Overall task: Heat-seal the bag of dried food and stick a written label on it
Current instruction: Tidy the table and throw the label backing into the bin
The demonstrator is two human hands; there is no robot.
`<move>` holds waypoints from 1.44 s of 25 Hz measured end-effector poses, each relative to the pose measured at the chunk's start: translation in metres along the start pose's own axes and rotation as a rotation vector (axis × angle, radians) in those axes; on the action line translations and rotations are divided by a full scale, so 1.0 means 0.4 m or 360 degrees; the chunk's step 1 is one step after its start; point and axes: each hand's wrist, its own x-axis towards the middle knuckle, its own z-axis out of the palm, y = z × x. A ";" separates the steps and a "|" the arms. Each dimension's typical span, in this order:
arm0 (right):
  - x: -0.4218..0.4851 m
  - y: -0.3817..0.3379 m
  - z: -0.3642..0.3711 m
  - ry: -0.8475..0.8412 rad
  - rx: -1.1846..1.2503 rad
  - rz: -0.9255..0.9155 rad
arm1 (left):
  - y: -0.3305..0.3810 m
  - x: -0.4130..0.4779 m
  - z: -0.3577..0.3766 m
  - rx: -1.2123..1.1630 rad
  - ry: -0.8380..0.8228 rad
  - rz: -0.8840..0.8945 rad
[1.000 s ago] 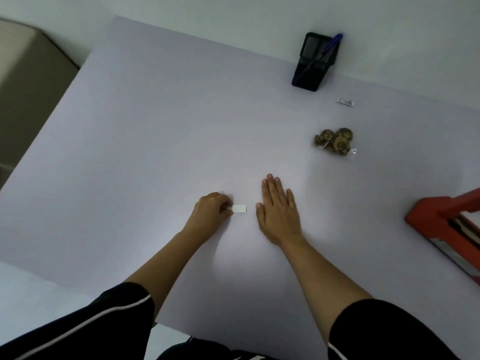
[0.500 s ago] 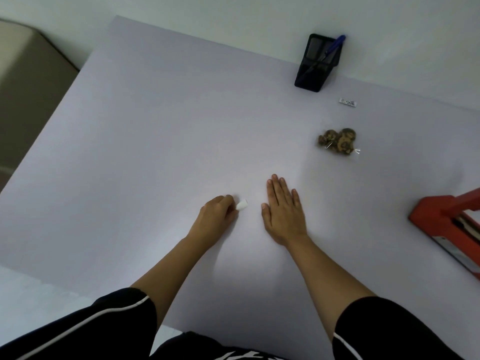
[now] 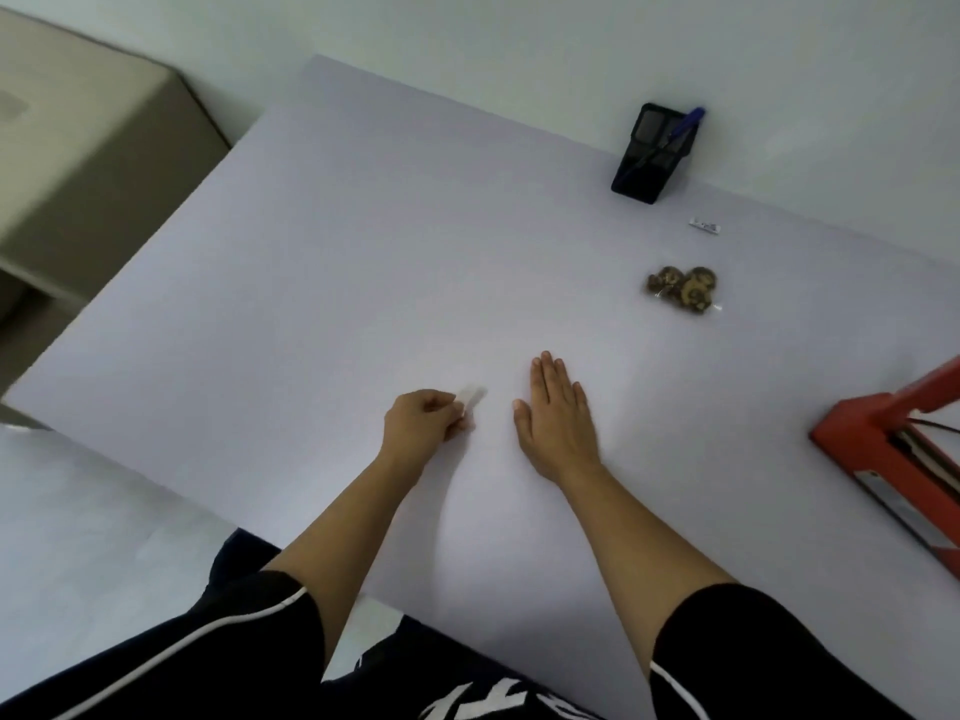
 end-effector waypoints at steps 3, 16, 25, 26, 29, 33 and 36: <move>-0.097 -0.071 0.017 -0.0040 0.0082 -0.0123 | -0.061 -0.096 -0.047 -0.0328 0.0141 -0.0037; -0.418 -0.640 0.189 -0.0156 0.0477 -0.0697 | -0.375 -0.372 -0.535 -0.0775 0.1024 -0.0061; -0.376 -0.813 0.597 -0.0415 0.0287 -0.0477 | -0.808 -0.226 -0.781 -0.0298 0.0780 -0.0508; -0.348 -0.800 0.659 -0.0440 0.0241 -0.0378 | -0.866 -0.186 -0.776 -0.0273 0.0721 -0.0552; -0.240 -0.753 0.870 -0.0524 0.0074 -0.0204 | -1.041 -0.037 -0.740 -0.0183 0.0631 -0.0621; -0.129 -0.699 1.140 -0.0595 0.0025 -0.0052 | -1.259 0.139 -0.668 -0.0137 0.0625 -0.0625; -0.069 -0.644 1.313 -0.0591 -0.0048 0.0051 | -1.412 0.255 -0.617 -0.0041 0.0551 -0.0623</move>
